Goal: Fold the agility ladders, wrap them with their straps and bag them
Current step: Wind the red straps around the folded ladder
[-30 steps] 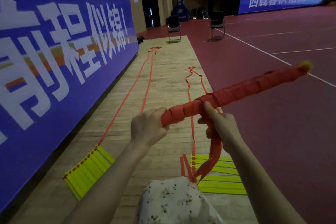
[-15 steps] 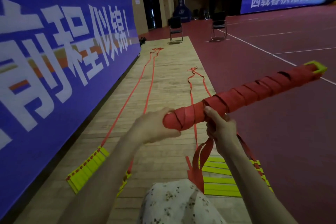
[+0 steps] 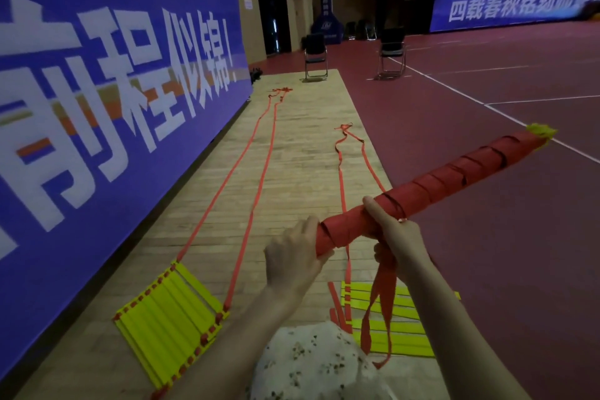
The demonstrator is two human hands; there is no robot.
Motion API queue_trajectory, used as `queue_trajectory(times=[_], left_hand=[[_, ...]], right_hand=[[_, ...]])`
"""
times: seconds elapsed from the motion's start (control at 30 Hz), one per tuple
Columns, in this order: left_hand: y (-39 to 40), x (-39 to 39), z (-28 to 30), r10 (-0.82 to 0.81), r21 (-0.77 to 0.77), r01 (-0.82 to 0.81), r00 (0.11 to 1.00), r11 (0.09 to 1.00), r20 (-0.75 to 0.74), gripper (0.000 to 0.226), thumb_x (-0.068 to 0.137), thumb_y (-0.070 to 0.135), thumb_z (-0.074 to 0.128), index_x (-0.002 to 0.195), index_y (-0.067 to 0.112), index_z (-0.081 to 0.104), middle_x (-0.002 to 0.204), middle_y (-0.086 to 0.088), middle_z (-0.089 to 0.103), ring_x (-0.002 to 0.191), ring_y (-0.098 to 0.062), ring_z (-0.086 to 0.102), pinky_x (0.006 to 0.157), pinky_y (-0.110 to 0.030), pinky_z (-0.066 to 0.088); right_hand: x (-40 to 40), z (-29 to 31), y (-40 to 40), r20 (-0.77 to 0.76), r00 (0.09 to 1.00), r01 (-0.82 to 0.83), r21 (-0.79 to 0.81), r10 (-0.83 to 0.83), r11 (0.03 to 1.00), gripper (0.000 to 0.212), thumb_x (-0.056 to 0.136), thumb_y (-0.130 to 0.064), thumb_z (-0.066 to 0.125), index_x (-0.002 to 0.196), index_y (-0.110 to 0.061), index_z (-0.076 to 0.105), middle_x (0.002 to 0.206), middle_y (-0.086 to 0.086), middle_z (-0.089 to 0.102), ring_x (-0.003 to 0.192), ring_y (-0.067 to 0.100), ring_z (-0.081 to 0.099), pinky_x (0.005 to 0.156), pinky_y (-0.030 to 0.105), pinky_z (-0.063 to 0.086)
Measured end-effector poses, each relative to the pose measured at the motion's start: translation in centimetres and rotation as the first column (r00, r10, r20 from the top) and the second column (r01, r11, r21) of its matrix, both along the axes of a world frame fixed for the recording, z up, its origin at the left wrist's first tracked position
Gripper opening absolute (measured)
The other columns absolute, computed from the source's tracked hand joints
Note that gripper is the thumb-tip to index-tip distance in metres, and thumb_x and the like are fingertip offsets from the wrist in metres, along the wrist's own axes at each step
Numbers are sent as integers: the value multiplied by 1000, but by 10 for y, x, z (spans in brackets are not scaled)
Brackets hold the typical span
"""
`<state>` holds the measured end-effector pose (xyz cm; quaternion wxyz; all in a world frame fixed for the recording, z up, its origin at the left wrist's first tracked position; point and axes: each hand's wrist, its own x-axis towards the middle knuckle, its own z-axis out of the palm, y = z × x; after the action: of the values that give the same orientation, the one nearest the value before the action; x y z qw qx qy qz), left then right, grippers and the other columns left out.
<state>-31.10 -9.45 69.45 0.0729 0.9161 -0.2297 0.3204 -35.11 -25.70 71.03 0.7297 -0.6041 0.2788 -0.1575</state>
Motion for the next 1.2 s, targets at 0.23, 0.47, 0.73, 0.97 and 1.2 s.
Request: queue_trajectory(times=[0.23, 0.47, 0.73, 0.97, 1.2], left_hand=[[-15, -2, -19, -65, -135, 98, 971, 986, 232, 55, 49, 44, 93, 88, 17, 67, 67, 5, 63, 52, -18, 60, 48, -27, 44], [-8, 6, 46, -201, 35, 253, 837, 967, -510, 50, 67, 59, 72, 105, 32, 54, 90, 9, 66, 84, -17, 62, 66, -27, 38], [-6, 14, 55, -175, 15, 232, 772, 973, -611, 44, 61, 49, 78, 96, 31, 58, 84, 9, 64, 78, -16, 61, 64, -26, 42], [-8, 13, 14, -66, 116, 40, 972, 992, 227, 47, 50, 20, 84, 93, 18, 66, 73, -1, 62, 64, -23, 61, 55, -31, 43], [4, 4, 4, -49, 65, 28, 934, 997, 354, 50, 56, 22, 83, 103, 18, 67, 82, -2, 63, 69, -23, 60, 60, -33, 43]], right_hand=[[-7, -2, 8, -17, 996, 87, 59, -86, 994, 62, 63, -62, 79, 86, -6, 68, 69, 11, 72, 45, 20, 53, 45, 27, 44], [-12, -3, -2, 200, 974, 66, 186, -103, 980, 28, 79, -33, 76, 72, -12, 59, 49, 1, 38, 37, 12, 39, 47, 29, 34], [-16, 0, -18, 44, 992, -107, -211, 119, 972, 55, 82, -60, 63, 78, -5, 66, 62, 15, 69, 45, 25, 55, 48, 31, 46], [-10, 7, -1, 21, 997, -76, 63, 75, 995, 48, 82, -51, 69, 83, -3, 66, 75, 15, 73, 40, 15, 45, 44, 25, 39], [1, 7, 17, 75, 988, 109, 303, -138, 947, 40, 68, -36, 84, 65, -11, 52, 43, -1, 43, 38, 11, 33, 41, 26, 27]])
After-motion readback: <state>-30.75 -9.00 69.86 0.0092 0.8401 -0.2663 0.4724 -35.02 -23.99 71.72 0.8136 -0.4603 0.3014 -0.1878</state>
